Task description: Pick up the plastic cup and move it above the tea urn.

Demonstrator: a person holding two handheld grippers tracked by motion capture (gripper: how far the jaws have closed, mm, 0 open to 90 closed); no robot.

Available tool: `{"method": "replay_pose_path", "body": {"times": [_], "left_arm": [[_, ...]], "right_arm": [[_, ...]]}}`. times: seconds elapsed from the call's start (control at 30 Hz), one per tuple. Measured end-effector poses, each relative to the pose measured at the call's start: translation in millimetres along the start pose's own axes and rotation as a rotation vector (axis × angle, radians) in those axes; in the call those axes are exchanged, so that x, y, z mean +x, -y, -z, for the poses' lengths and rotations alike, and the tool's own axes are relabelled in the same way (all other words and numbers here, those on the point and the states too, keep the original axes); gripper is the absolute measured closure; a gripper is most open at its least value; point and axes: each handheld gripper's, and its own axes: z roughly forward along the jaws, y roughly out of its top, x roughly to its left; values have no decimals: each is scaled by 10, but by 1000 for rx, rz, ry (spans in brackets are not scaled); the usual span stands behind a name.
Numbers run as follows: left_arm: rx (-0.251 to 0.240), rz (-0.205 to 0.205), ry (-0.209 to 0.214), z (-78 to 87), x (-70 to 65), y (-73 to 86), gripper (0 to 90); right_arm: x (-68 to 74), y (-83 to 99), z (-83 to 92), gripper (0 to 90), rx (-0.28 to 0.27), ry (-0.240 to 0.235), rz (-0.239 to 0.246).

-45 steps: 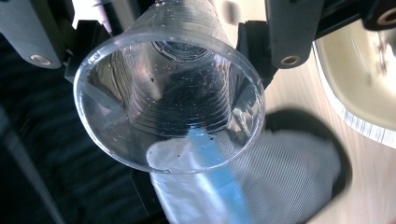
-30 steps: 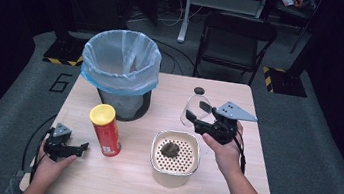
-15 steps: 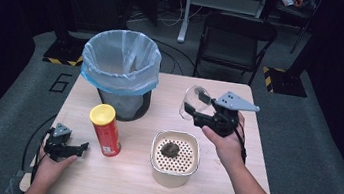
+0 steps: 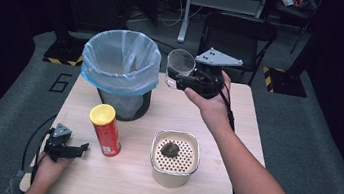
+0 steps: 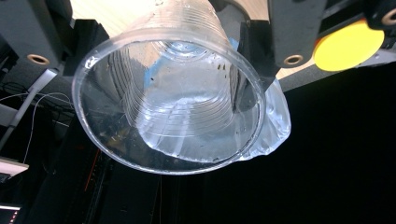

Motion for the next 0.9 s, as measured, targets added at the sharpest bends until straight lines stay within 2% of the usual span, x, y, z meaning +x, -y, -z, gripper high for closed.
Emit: {"method": "replay_pose_path", "body": {"times": [0.13, 0.23, 0.37, 0.4, 0.53, 0.6, 0.63, 0.7, 0.9], "left_arm": [[0, 0, 0, 0, 0, 0, 126], [0, 1, 0, 0, 0, 0, 126], [-3, 2, 3, -1, 1, 1, 125], [13, 0, 9, 11, 5, -5, 125], [12, -4, 10, 11, 5, -4, 125], [15, -4, 11, 13, 1, -4, 123], [17, -4, 11, 15, 1, -3, 123], [16, -1, 11, 14, 0, -3, 124], [19, 0, 8, 18, -1, -2, 126]], "right_arm": [[19, -48, -76, 377, -7, -6, 0], [7, -154, -194, 374, -14, -14, 1], [10, -354, -441, 367, -28, -14, -6], [20, -409, -526, 365, -32, -18, -3], [85, -528, -787, 358, -24, -3, 2], [124, -560, -920, 358, -2, -6, -12], [133, -564, -986, 358, 4, -6, 3], [179, -558, -1154, 358, 36, -6, -1], [215, -490, -1357, 351, 89, 2, 9]]}}
